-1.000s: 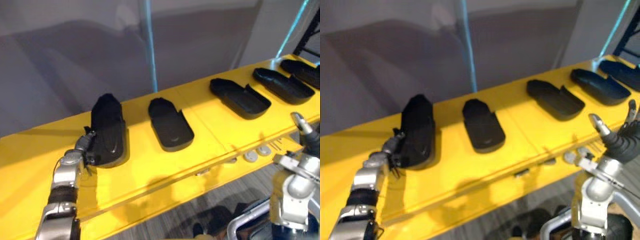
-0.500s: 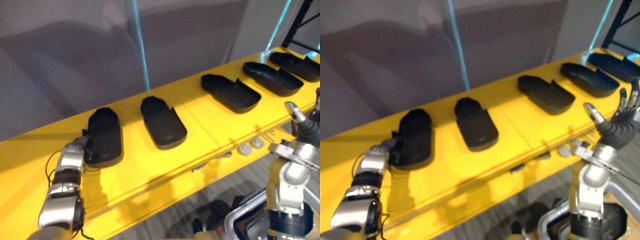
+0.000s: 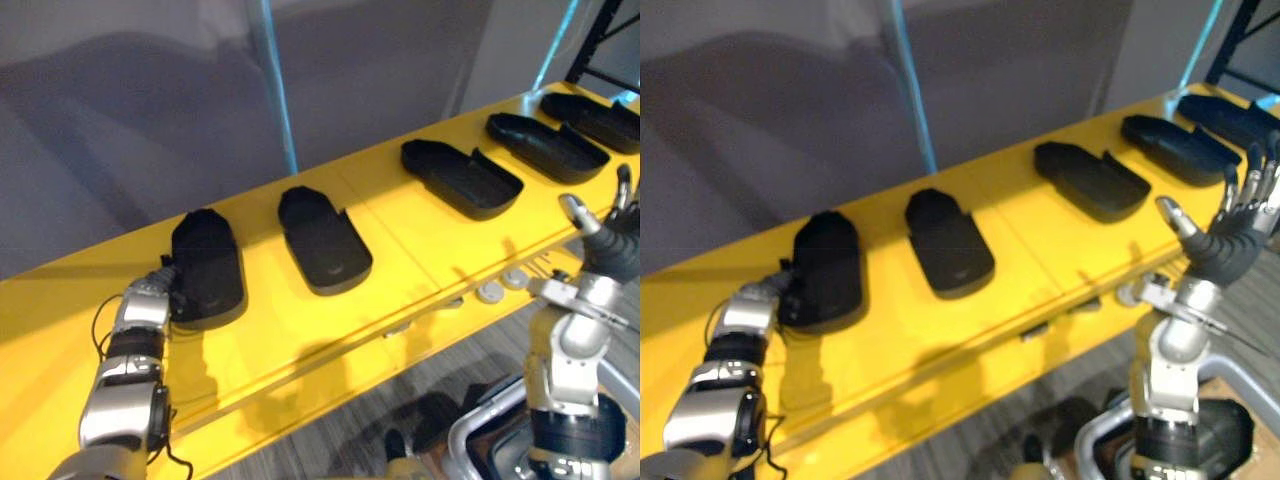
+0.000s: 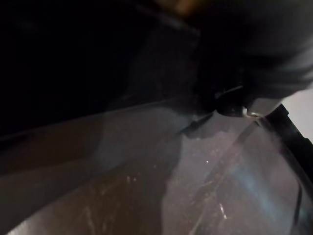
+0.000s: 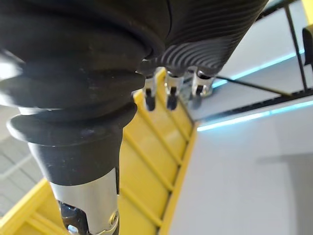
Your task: Walk over and take plastic housings, then place them on the shelf
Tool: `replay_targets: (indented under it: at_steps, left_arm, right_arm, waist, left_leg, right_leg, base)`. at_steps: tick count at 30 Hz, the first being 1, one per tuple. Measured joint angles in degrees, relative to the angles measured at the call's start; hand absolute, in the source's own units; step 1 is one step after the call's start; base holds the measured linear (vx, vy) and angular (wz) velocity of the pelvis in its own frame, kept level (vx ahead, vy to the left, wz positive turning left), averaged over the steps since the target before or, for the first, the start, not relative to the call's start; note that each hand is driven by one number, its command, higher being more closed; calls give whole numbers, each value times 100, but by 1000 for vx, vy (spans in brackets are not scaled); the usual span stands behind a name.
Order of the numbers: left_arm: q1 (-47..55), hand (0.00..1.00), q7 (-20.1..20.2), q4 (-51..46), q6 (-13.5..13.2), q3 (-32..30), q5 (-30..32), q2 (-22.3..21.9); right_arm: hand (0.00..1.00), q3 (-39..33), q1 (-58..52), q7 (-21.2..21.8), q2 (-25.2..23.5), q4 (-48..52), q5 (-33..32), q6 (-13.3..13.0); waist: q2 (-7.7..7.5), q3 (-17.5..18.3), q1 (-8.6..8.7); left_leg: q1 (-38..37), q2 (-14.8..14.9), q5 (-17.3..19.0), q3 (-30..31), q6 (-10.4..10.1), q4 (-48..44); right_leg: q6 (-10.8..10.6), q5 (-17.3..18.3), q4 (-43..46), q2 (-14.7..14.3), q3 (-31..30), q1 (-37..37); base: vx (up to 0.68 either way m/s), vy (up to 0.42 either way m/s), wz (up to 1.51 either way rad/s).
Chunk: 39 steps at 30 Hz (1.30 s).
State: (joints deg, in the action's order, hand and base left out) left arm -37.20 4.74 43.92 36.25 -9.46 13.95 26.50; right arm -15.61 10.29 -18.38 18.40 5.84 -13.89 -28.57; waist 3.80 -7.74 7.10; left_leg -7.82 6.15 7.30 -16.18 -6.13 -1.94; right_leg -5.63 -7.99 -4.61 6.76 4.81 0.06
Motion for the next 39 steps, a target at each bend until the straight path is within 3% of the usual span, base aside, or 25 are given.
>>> replay_targets:
  at_steps: [16, 17, 28, 31, 34, 39]
  left_arm:
    - [318, 100, 460, -569, -124, 171, 248, 1]
    - [333, 0, 488, -584, -130, 181, 247, 1]
    - [396, 0, 478, -677, -117, 190, 84, 1]
    - [425, 0, 4, -683, -135, 181, -478, 4]
    - [519, 0, -398, -691, -360, 167, -962, 3]
    - [590, 0, -889, -700, -593, 142, -1317, -8]
  right_arm:
    - [0, 9, 135, 90, 1, -12, 0, 0]
    - [0, 9, 135, 90, 1, -12, 0, 0]
    - [0, 6, 129, 86, 1, -12, 0, 2]
    - [0, 5, 129, 88, 1, -12, -1, 2]
    - [0, 5, 129, 90, 1, -12, -1, 2]
    - [0, 4, 121, 100, 0, -13, 0, 2]
  waist:
    - [-26, -54, -82]
    - [-26, -54, -82]
    - [-26, -54, -115]
    - [-25, -54, -128]
    - [-25, -54, -146]
    - [-26, -54, -163]
  left_leg:
    - [97, -15, -117, 185, 17, 40]
    - [105, -15, -131, 207, 15, 49]
    - [96, -5, -213, 306, -2, 141]
    - [97, -5, -212, 306, -2, 142]
    - [97, -5, -212, 307, -2, 142]
    - [101, -6, -213, 312, -2, 143]
  right_leg:
    - [15, -18, -3, 37, 200, 20]
    - [16, -19, -4, 39, 226, 22]
    - [27, -27, -5, 27, 293, 33]
    - [27, -27, -5, 28, 292, 33]
    - [27, -27, -5, 28, 292, 32]
    - [27, -27, -5, 28, 293, 30]
  base:
    - [-9, -5, 7]
    - [-15, -13, 9]
    - [-6, -6, 4]
    - [0, 0, 0]
    - [0, 0, 0]
    - [0, 0, 0]
